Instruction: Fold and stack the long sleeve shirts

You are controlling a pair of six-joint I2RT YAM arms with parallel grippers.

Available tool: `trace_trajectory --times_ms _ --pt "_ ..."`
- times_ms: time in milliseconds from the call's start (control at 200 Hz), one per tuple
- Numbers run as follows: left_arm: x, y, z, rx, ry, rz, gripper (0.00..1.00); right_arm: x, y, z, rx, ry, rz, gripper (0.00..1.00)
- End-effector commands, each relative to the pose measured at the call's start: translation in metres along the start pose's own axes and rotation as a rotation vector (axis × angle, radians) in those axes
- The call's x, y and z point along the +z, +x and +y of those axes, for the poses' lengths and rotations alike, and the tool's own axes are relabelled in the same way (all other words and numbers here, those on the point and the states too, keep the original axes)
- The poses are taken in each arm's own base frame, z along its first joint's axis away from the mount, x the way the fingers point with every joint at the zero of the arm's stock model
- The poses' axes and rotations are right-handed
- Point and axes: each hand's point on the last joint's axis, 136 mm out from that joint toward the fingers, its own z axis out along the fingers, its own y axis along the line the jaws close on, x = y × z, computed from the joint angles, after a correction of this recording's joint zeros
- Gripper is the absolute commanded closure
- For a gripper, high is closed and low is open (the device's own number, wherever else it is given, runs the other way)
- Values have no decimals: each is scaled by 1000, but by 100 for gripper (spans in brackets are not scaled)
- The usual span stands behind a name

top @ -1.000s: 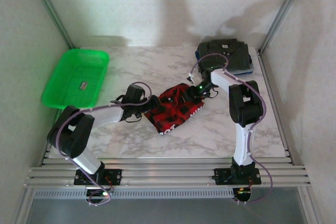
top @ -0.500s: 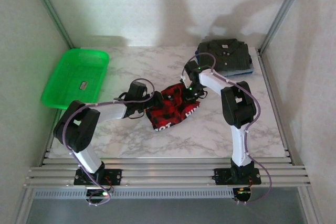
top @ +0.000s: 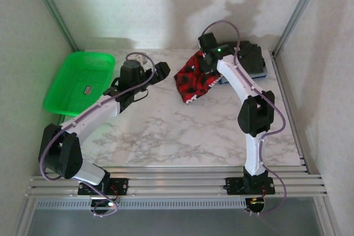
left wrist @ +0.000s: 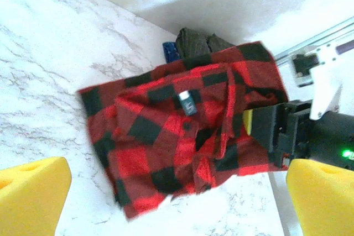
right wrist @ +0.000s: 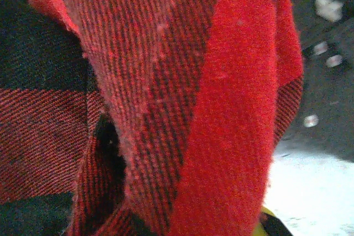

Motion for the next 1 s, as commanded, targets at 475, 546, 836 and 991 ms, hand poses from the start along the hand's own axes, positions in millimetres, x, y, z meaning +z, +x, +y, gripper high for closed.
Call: trace_trajectory --times_ms 475,546,836,991 --pt "-50 -81 -44 110 -7 -193 1 -66 -87 -84 61 127 -249 100" --pt "-52 -82 -43 112 -10 -197 0 -66 -87 -93 78 128 -249 100" --pt "-65 -89 -40 136 -48 -217 0 -24 -58 -135 214 99 -151 100" --pt "-69 -87 -35 139 -72 -205 1 12 -38 -159 285 112 -90 100"
